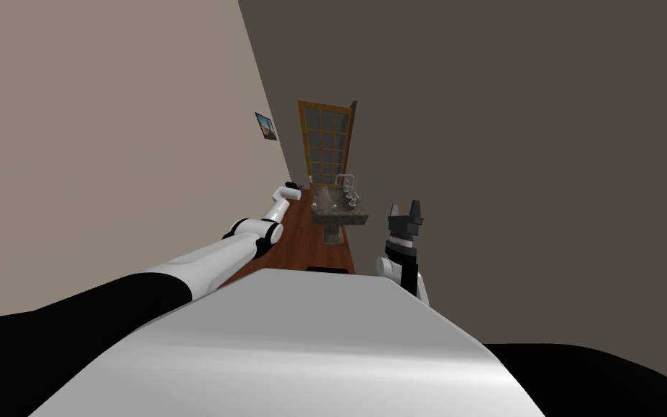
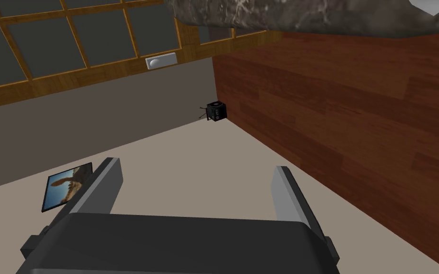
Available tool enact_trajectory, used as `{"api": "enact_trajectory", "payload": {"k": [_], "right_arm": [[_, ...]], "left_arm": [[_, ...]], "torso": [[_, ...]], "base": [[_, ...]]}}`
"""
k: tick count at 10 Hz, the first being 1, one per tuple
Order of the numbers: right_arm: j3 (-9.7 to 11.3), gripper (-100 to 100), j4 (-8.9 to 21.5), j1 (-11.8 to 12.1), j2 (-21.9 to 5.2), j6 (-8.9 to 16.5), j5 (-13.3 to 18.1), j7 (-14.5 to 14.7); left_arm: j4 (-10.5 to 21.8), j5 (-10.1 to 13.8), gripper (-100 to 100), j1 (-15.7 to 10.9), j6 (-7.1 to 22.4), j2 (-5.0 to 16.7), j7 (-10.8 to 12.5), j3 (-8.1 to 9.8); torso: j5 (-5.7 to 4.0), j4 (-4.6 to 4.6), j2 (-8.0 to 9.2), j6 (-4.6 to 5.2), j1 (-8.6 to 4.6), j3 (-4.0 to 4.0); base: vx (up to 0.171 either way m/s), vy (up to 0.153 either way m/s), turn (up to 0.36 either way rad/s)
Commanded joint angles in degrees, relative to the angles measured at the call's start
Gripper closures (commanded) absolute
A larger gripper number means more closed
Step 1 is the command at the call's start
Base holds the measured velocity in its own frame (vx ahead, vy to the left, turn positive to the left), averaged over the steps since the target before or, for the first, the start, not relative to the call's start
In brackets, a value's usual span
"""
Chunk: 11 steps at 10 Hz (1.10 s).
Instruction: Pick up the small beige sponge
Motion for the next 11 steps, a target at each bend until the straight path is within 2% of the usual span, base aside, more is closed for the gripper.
{"api": "enact_trajectory", "payload": {"k": [1, 2, 3, 4, 5, 6, 7, 9, 10, 11], "right_arm": [[0.00, 0, 0.00, 0.00, 0.00, 0.00, 0.00, 0.00], [0.00, 0, 0.00, 0.00, 0.00, 0.00, 0.00, 0.00], [0.00, 0, 0.00, 0.00, 0.00, 0.00, 0.00, 0.00], [0.00, 0, 0.00, 0.00, 0.00, 0.00, 0.00, 0.00], [0.00, 0, 0.00, 0.00, 0.00, 0.00, 0.00, 0.00], [0.00, 0, 0.00, 0.00, 0.00, 0.00, 0.00, 0.00], [0.00, 0, 0.00, 0.00, 0.00, 0.00, 0.00, 0.00], [0.00, 0, 0.00, 0.00, 0.00, 0.00, 0.00, 0.00], [0.00, 0, 0.00, 0.00, 0.00, 0.00, 0.00, 0.00], [0.00, 0, 0.00, 0.00, 0.00, 0.00, 0.00, 0.00]], "left_arm": [[2.86, 0.16, -100, -1.40, 1.03, -0.21, -0.03, 0.08], [4.75, 0.71, -100, -3.71, 3.29, -0.48, -0.13, 0.26], [5.83, 0.71, -100, -3.71, 3.29, -0.48, -0.13, 0.26], [7.94, 1.25, -100, -5.90, 5.44, -0.71, -0.23, 0.44], [8.61, 1.25, -100, -5.90, 5.44, -0.71, -0.23, 0.44], [10.81, 1.79, -100, -7.95, 7.48, -0.91, -0.30, 0.61], [11.23, 1.79, -100, -7.95, 7.48, -0.91, -0.30, 0.61], [15.12, 2.77, -100, -11.56, 11.13, -1.26, -0.43, 0.91], [16.01, 2.77, -100, -11.56, 11.13, -1.26, -0.43, 0.91], [17.63, 3.21, -100, -13.10, 12.73, -1.43, -0.48, 1.04]], "torso": [[0.00, 0.00, 0.00, 0.00, 0.00, 0.00], [0.01, -0.01, -0.01, 0.00, 0.04, 0.00], [0.00, 0.00, -0.02, 0.00, 0.02, -0.01], [0.02, -0.01, -0.03, 0.00, 0.07, -0.02], [0.02, 0.00, 0.00, -0.01, 0.08, 0.00], [0.02, 0.00, 0.00, 0.00, 0.10, 0.00], [0.02, 0.00, 0.00, -0.01, 0.08, 0.00], [0.02, -0.01, -0.05, -0.01, 0.11, -0.03], [0.02, -0.01, -0.05, 0.00, 0.10, -0.02], [0.04, -0.03, -0.10, 0.00, 0.16, -0.06]], "base": [[-0.029, -0.051, 0.028], [-0.024, -0.056, 0.043], [-0.021, -0.043, 0.025], [-0.033, -0.039, 0.044], [-0.030, -0.037, 0.022], [-0.028, -0.041, 0.042], [-0.019, -0.034, 0.023], [-0.017, -0.037, 0.046], [0.002, -0.014, -0.018], [0.000, -0.019, 0.035]]}}
